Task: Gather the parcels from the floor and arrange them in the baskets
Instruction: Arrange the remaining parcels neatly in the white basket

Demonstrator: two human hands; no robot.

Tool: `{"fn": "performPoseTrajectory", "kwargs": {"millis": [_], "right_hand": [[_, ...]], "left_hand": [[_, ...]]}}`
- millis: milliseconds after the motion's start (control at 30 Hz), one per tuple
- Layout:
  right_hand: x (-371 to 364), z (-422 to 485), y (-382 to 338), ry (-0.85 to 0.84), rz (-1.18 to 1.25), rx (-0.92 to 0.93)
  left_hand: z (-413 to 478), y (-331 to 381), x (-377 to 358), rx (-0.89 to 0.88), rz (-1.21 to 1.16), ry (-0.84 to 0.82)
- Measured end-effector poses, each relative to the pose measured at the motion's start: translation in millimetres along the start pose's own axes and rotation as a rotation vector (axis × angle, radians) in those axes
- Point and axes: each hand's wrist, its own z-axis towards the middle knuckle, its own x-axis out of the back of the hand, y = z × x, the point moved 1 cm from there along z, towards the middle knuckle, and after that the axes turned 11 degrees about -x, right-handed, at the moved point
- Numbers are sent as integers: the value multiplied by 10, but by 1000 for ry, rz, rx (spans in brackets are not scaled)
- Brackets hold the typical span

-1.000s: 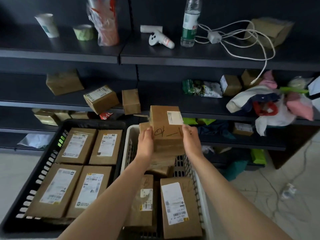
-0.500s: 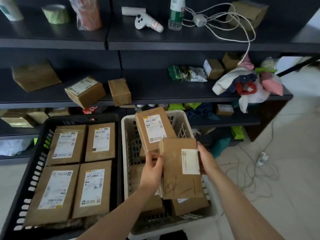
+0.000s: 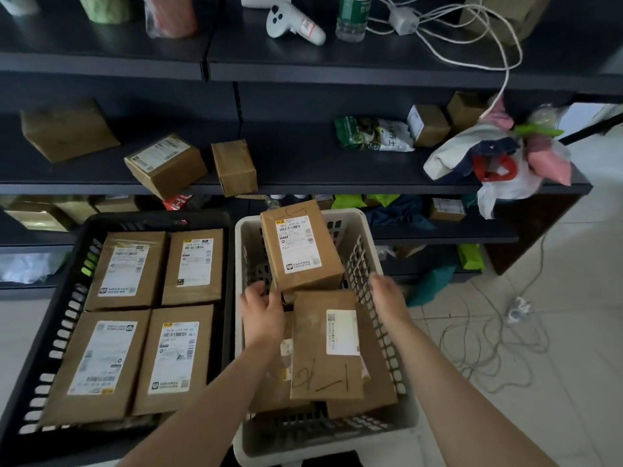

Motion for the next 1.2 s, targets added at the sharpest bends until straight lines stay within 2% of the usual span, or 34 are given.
{"fn": "performPoseTrajectory", "kwargs": {"millis": [133, 200, 367, 467, 567, 700, 767, 867, 933, 1100, 1200], "right_hand": [[-213, 67, -451, -231, -138, 63], [-288, 103, -540, -296, -165, 77], [-298, 119, -644, -218, -136, 246], [-331, 52, -817, -213, -79, 334], [-440, -101, -958, -211, -24, 391], [-599, -283, -999, -296, 37, 434], [-700, -328, -944, -352, -30, 407], [-851, -335, -817, -325, -158, 314], [-900, -324, -727, -322, -198, 255], [-839, -335, -634, -444, -370, 131], [-780, -260, -633, -518, -455, 20]], "left_hand": [[262, 259, -146, 171, -167, -153], [329, 322, -186, 194, -188, -159], [464, 319, -86, 79, -277, -35], [541, 338, 43, 32, -271, 57], [545, 324, 236, -9, -361, 178], [577, 265, 723, 60, -550, 359], [558, 165, 907, 94, -538, 369], [503, -71, 953, 91, -367, 317], [451, -146, 919, 128, -330, 225], [350, -371, 841, 144, -95, -121], [304, -358, 747, 119, -50, -191]]}}
